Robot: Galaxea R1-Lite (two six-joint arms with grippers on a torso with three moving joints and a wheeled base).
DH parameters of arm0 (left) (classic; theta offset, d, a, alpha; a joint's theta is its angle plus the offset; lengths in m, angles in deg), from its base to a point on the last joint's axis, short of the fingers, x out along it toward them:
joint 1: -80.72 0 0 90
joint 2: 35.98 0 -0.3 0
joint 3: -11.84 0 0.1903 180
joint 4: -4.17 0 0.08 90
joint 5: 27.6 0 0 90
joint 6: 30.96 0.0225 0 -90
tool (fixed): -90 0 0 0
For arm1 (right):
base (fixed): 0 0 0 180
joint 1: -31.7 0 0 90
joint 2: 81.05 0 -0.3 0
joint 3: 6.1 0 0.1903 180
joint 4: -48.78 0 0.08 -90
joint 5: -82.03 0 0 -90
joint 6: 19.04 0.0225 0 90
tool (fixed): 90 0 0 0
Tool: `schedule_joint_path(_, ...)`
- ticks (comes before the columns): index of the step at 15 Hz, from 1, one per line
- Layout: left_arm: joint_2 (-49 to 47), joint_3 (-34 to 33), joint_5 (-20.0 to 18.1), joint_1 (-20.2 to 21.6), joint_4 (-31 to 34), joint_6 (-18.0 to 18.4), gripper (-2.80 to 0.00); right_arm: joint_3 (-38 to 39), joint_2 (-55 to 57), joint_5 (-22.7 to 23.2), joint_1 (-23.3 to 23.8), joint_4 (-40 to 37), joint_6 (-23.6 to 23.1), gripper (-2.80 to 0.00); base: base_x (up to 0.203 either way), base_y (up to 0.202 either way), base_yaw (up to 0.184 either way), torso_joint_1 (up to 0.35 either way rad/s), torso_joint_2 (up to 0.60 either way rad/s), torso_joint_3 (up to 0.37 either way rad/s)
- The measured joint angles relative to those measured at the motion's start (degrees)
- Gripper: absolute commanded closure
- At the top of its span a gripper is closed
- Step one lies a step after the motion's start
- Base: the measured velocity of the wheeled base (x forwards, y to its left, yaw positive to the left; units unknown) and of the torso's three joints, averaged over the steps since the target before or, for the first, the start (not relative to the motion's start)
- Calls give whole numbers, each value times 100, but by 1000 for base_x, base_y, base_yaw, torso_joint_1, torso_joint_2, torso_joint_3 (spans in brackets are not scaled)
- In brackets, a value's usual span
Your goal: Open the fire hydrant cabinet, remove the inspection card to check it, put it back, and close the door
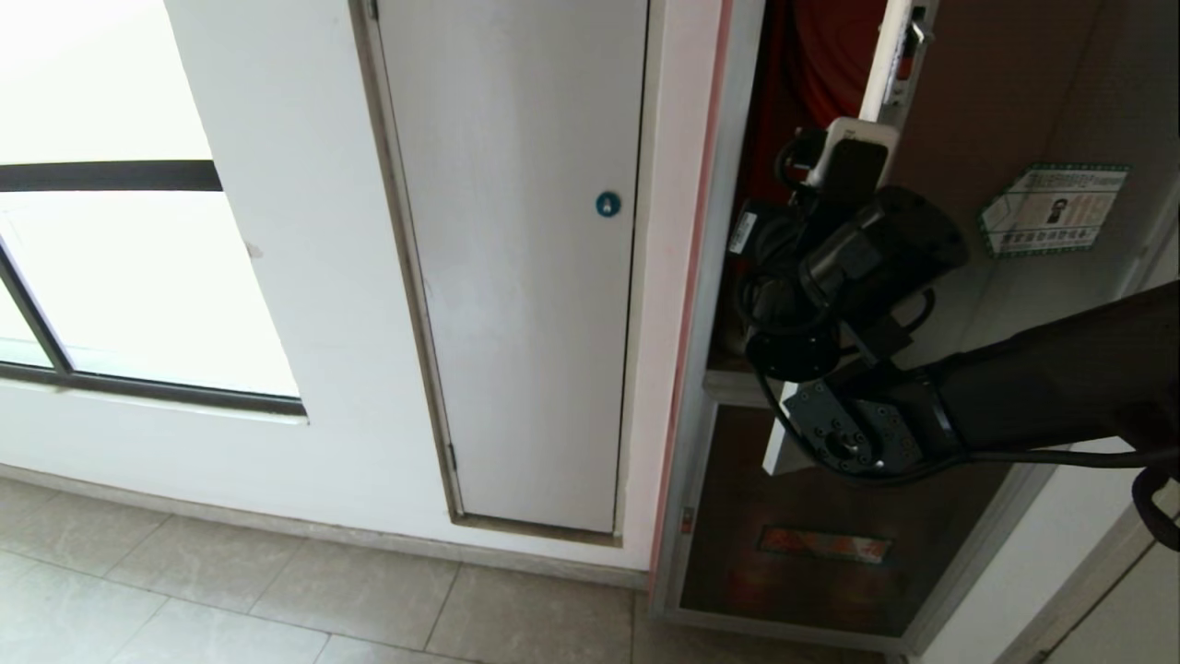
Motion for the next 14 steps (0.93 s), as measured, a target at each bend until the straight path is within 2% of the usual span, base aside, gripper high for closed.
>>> schedule_joint_path(12,0,0,5,0,-1,0,0,-96,2,79,377,-50,17,0,0,0,0,0,0,0)
schedule_joint_path(14,0,0,2,0,2,-4,0,-88,2,214,383,-48,17,0,0,0,0,0,0,0)
